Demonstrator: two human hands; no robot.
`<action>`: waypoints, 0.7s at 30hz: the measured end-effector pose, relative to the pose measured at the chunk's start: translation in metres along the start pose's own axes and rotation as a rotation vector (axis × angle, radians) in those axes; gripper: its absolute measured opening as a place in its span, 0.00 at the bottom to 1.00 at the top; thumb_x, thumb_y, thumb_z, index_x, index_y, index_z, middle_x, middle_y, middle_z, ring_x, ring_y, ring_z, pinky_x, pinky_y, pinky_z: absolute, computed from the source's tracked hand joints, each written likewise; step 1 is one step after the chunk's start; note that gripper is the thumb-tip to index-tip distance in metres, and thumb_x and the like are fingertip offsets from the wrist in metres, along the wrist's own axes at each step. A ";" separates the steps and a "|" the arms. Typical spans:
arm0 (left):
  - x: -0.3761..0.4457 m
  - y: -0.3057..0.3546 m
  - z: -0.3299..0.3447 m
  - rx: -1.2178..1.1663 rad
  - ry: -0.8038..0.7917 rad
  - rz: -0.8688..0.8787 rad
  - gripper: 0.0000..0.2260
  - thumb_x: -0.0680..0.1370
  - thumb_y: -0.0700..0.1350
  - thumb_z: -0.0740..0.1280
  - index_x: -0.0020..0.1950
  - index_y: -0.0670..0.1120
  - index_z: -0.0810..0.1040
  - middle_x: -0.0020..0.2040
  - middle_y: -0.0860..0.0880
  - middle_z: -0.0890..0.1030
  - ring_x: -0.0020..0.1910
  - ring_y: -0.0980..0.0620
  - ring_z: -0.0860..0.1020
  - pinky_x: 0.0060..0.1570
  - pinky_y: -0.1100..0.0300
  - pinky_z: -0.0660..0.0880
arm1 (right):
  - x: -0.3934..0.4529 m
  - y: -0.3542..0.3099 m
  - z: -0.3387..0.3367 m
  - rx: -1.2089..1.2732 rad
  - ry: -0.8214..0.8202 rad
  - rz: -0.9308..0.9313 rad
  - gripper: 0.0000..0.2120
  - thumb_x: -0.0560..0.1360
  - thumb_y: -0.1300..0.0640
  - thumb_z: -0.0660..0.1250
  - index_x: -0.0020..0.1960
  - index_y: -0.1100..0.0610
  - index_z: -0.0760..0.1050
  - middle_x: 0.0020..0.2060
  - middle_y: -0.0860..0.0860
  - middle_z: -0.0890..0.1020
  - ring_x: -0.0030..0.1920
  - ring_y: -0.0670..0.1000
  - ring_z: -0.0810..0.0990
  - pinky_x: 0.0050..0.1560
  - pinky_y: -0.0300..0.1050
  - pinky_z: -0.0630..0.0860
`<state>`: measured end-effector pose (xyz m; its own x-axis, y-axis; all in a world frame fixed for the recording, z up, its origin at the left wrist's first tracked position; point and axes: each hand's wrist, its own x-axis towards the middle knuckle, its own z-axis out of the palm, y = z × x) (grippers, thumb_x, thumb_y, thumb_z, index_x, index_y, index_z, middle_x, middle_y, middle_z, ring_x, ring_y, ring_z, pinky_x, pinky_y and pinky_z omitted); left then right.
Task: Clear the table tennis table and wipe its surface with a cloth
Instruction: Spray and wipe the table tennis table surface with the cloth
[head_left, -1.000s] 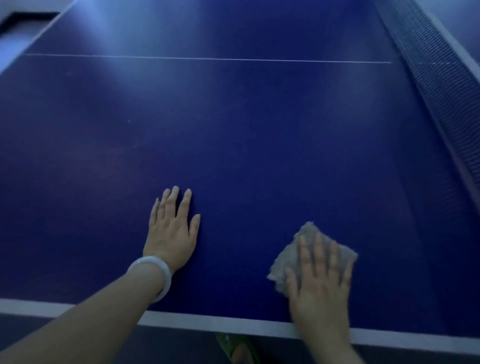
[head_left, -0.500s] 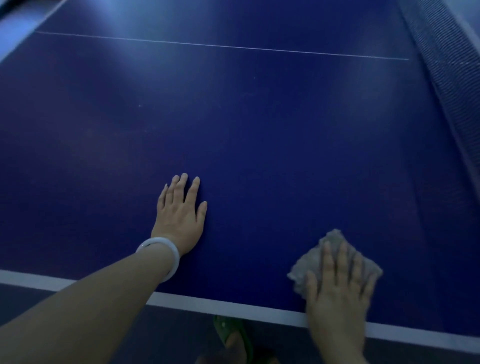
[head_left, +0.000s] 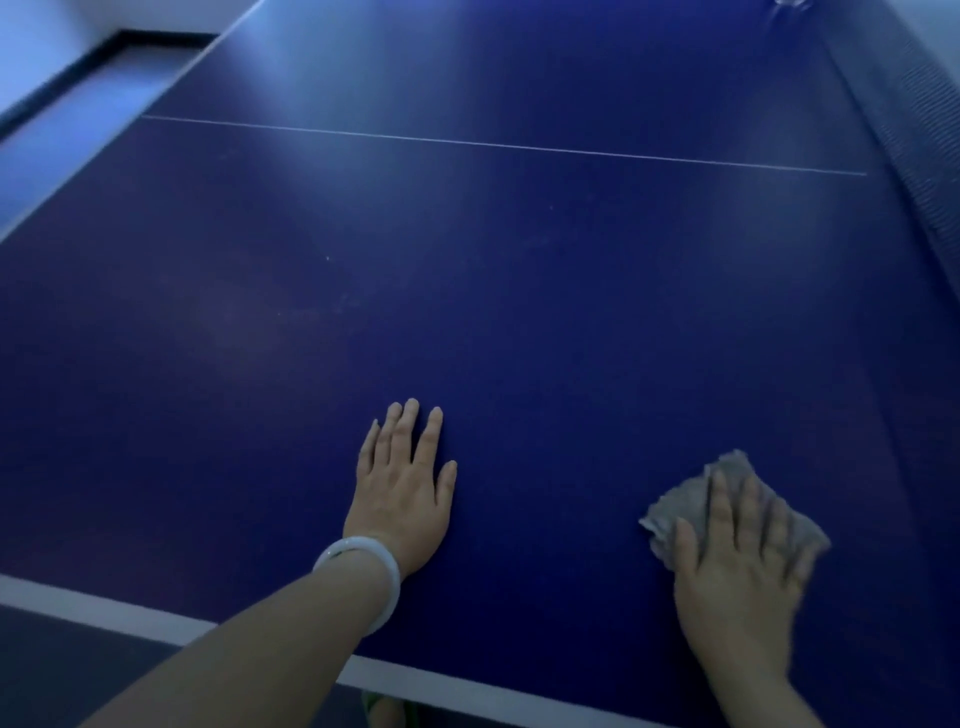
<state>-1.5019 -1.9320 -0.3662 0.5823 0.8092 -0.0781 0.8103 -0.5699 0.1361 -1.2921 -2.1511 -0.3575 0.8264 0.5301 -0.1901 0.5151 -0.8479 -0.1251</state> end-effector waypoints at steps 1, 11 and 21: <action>-0.001 0.000 0.000 0.010 -0.006 0.001 0.29 0.80 0.60 0.40 0.80 0.52 0.44 0.80 0.49 0.45 0.78 0.51 0.40 0.76 0.51 0.38 | -0.011 -0.015 0.002 -0.010 0.010 -0.029 0.30 0.79 0.40 0.35 0.79 0.46 0.35 0.80 0.52 0.43 0.78 0.56 0.41 0.74 0.66 0.42; -0.003 0.002 -0.009 -0.003 -0.063 0.009 0.31 0.78 0.60 0.36 0.80 0.50 0.43 0.80 0.46 0.44 0.78 0.50 0.38 0.76 0.50 0.35 | 0.064 -0.087 0.004 -0.014 0.040 -0.185 0.29 0.80 0.40 0.38 0.79 0.45 0.37 0.79 0.48 0.39 0.78 0.53 0.37 0.76 0.63 0.39; -0.005 -0.003 -0.023 -0.034 -0.105 0.099 0.27 0.76 0.57 0.57 0.69 0.44 0.75 0.70 0.41 0.73 0.69 0.43 0.72 0.67 0.47 0.57 | 0.040 -0.188 0.020 -0.034 0.055 -0.289 0.32 0.77 0.37 0.34 0.79 0.48 0.37 0.78 0.49 0.39 0.78 0.53 0.37 0.76 0.61 0.36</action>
<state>-1.5085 -1.9306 -0.3435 0.6644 0.7289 -0.1649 0.7469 -0.6397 0.1816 -1.3603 -1.9704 -0.3611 0.6551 0.7492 -0.0978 0.7374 -0.6622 -0.1332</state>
